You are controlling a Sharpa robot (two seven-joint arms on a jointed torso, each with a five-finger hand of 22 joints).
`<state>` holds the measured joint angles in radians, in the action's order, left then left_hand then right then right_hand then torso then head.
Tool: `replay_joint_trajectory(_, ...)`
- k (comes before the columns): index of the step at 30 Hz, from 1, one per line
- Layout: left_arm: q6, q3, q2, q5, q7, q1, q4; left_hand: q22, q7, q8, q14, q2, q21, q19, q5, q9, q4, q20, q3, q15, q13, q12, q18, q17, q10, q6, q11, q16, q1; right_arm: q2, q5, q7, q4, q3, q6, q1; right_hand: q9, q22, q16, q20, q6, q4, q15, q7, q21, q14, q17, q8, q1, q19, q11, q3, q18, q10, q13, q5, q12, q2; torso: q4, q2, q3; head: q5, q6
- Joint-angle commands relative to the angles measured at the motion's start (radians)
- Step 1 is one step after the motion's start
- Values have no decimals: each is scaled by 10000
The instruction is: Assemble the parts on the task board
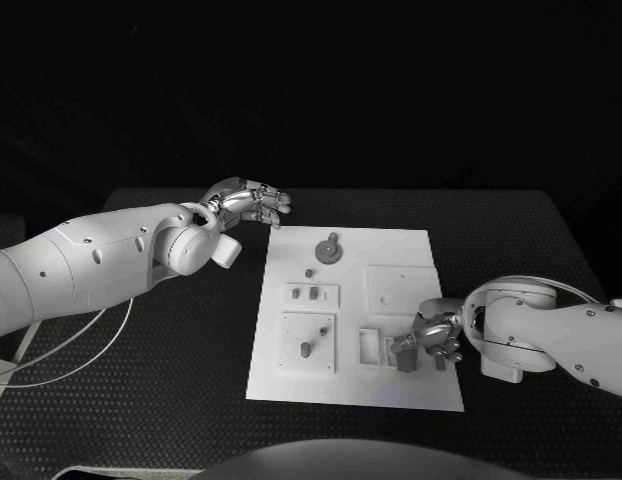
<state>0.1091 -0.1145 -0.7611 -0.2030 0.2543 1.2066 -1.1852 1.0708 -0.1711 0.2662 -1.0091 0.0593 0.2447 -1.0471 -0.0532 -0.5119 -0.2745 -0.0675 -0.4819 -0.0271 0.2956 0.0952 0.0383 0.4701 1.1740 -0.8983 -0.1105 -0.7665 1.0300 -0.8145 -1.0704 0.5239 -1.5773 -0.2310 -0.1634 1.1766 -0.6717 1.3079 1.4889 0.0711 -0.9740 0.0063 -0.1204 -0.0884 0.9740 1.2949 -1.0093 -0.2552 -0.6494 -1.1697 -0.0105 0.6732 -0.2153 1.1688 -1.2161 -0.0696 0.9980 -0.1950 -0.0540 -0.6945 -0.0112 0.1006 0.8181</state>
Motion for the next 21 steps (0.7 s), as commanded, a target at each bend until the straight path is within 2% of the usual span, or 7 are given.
replay_joint_trajectory(1,-139,6,-2,57,97,5,-33,-12,11,59,-58,-14,-39,-63,-27,14,-1,-24,49,-16,-15,-18,132,11,48,48,-17,58,-82,48,0,111,65,-77,-351,-120,-1,178,-70,36,77,-273,37,-141,46,-15,-27,51,-10,44,8,-104,-465,-55,22,46,76,221,4,0,4,3,30)
replay_joint_trajectory(6,-134,6,-17,57,96,6,-40,-12,11,60,-59,-14,-41,-63,-28,15,0,-24,49,-16,-15,-18,133,14,48,48,-17,61,-84,69,-23,137,123,-83,-338,-132,-10,174,-88,13,2,-1247,24,-123,77,0,-82,67,-96,95,-9,-282,-465,-74,59,35,115,958,-5,1,1,17,58)
replay_joint_trajectory(8,-128,6,-20,57,95,6,-41,-12,11,60,-59,-14,-41,-63,-28,15,0,-25,49,-16,-15,-18,133,15,48,48,-16,61,-84,64,-32,142,123,-85,-326,-134,-12,177,-92,15,-15,-1567,22,-120,90,4,-91,69,-199,99,-13,-271,-465,-75,66,29,125,1124,-9,0,-5,22,69)
replay_joint_trajectory(10,-126,6,-24,57,94,6,-39,-12,11,61,-59,-13,-41,-63,-28,16,0,-25,48,-16,-16,-18,134,17,48,48,-16,62,-84,66,-73,146,125,-86,-288,-137,-13,165,-109,-15,-56,-2035,24,-121,95,12,-99,73,-185,99,-13,-313,-465,-70,90,32,137,1352,-11,-2,-7,23,71)
replay_joint_trajectory(13,-126,6,-21,57,96,6,-38,-12,12,61,-60,-13,-42,-63,-28,17,0,-26,47,-15,-16,-18,134,19,48,48,-16,64,-84,64,-92,142,124,-88,-230,-137,-30,156,-118,-20,-152,-2672,10,-109,112,52,-130,50,-478,64,-36,-163,-465,-31,121,31,164,1833,-12,4,-4,14,75)
replay_joint_trajectory(16,-125,6,-20,57,94,6,-39,-12,12,62,-61,-14,-43,-63,-28,17,1,-26,46,-15,-16,-18,134,21,48,48,-16,65,-85,47,-71,129,112,-88,-107,-137,-47,150,-127,-43,-232,-2926,0,-87,114,78,-149,24,-574,51,-44,-123,-465,7,147,24,179,2196,-9,2,-7,16,83)
replay_joint_trajectory(21,-118,6,-28,57,94,6,-31,-11,12,63,-62,-14,-44,-64,-28,18,3,-26,46,-14,-17,-18,134,25,48,48,-16,68,-88,-22,356,115,11,-85,45,-135,-71,145,-126,-78,-366,-2914,-22,-53,113,128,-200,-24,-457,39,-72,-170,-465,70,182,24,194,2452,-17,5,-13,15,78)
